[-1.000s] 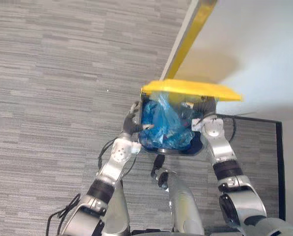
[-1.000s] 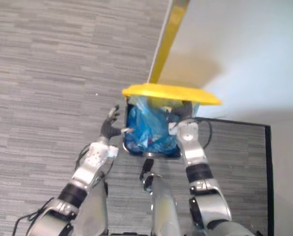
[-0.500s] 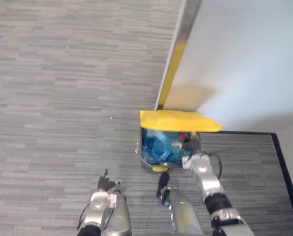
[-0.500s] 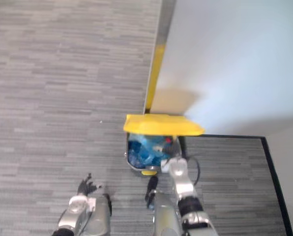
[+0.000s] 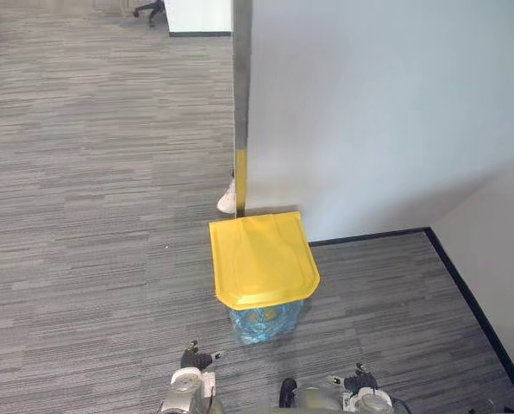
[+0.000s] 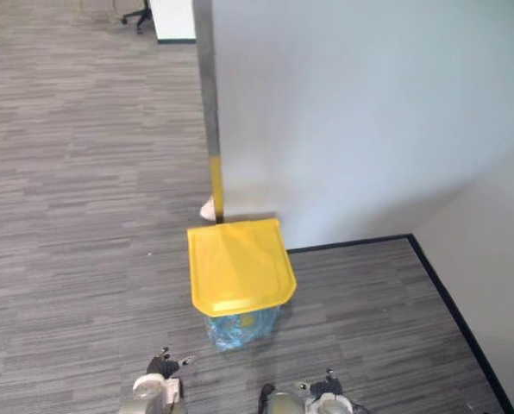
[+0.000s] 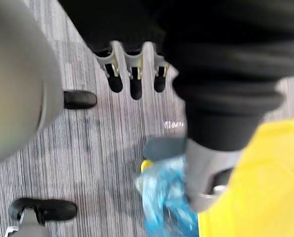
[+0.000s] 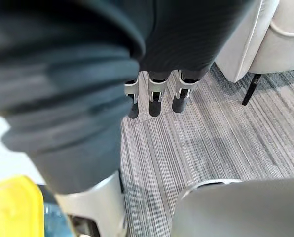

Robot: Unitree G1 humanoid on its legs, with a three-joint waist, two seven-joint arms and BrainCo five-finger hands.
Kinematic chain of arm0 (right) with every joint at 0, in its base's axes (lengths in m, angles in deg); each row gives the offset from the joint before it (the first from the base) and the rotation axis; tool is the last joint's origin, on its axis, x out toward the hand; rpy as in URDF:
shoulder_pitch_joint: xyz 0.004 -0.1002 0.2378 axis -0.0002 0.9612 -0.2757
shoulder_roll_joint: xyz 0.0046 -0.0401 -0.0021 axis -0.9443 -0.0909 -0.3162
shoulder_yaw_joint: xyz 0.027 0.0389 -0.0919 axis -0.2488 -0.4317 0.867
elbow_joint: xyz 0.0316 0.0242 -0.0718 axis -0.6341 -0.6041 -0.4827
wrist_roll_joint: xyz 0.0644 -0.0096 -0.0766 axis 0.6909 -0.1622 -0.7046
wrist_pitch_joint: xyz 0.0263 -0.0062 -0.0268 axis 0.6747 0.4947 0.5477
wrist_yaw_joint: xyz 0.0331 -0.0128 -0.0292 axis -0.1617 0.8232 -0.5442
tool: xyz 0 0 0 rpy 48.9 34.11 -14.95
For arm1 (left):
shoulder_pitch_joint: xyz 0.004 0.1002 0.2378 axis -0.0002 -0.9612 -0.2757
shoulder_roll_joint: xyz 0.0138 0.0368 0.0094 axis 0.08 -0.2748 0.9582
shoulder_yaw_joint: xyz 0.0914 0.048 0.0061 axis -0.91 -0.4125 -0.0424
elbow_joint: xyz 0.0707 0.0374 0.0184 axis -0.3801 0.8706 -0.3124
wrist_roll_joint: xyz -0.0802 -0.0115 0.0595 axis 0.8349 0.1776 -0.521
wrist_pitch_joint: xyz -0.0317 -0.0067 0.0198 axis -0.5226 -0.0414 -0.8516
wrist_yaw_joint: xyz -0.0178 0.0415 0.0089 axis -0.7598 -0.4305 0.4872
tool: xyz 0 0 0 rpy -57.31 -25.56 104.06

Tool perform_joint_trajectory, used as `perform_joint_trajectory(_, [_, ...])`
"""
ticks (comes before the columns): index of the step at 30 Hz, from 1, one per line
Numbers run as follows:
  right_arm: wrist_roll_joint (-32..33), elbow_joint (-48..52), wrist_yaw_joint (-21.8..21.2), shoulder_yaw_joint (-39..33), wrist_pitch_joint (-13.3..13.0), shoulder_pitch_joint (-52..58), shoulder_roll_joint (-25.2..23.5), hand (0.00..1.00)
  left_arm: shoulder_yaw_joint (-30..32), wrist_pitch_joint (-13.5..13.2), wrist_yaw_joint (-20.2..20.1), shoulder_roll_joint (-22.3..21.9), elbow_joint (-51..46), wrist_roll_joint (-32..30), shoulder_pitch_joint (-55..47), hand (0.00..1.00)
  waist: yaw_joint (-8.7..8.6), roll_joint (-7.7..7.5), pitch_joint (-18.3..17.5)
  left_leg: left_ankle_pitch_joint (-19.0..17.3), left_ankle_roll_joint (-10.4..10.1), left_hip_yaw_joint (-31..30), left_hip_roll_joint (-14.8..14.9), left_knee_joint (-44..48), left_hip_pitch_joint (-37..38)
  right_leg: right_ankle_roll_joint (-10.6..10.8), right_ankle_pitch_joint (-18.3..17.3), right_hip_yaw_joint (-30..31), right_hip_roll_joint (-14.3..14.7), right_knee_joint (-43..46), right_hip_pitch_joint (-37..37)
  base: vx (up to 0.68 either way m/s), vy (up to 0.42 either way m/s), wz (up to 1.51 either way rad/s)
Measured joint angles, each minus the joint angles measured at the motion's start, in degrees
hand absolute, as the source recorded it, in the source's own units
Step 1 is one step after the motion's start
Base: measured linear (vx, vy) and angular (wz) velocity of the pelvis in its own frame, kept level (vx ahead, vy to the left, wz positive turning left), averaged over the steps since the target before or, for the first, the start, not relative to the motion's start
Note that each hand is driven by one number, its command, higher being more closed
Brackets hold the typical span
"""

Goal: Gather rubbish on tea table into small bin, then transfer packed bag to large trash can.

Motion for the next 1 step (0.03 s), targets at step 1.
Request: perform_joint_trajectory(1, [0.07,-0.77,-0.08,-0.32,-0.04,-0.49,-0.06,0.00,-0.01,-0.01,0.00,0.26,0.35,0.00,0.00,0.00,-0.01,0.10,-0.02,0.07,-0.10,0.51,-0.50,-0.20,0.21,0.40,0.54,0.44,-0.42,-0.67,0.46,0.03,0.120,-0.07])
